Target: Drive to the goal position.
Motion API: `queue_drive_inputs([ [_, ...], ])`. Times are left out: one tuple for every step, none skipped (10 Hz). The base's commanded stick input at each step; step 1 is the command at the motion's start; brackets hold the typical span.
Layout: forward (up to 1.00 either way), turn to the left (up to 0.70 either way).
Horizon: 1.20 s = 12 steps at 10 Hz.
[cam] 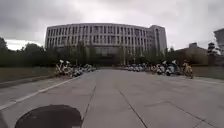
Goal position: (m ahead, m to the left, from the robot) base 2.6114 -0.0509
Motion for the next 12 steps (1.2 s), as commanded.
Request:
queue_drive_inputs([
  [0.7,0.0],
  [0.7,0.0],
  [0.7,0.0],
  [0.7,0.0],
  [0.7,0.0],
  [0.7,0.0],
  [0.7,0.0],
  [0.7,0.0],
  [0.7,0.0],
  [0.7,0.0],
  [0.7,0.0],
  [0.7,0.0],
])
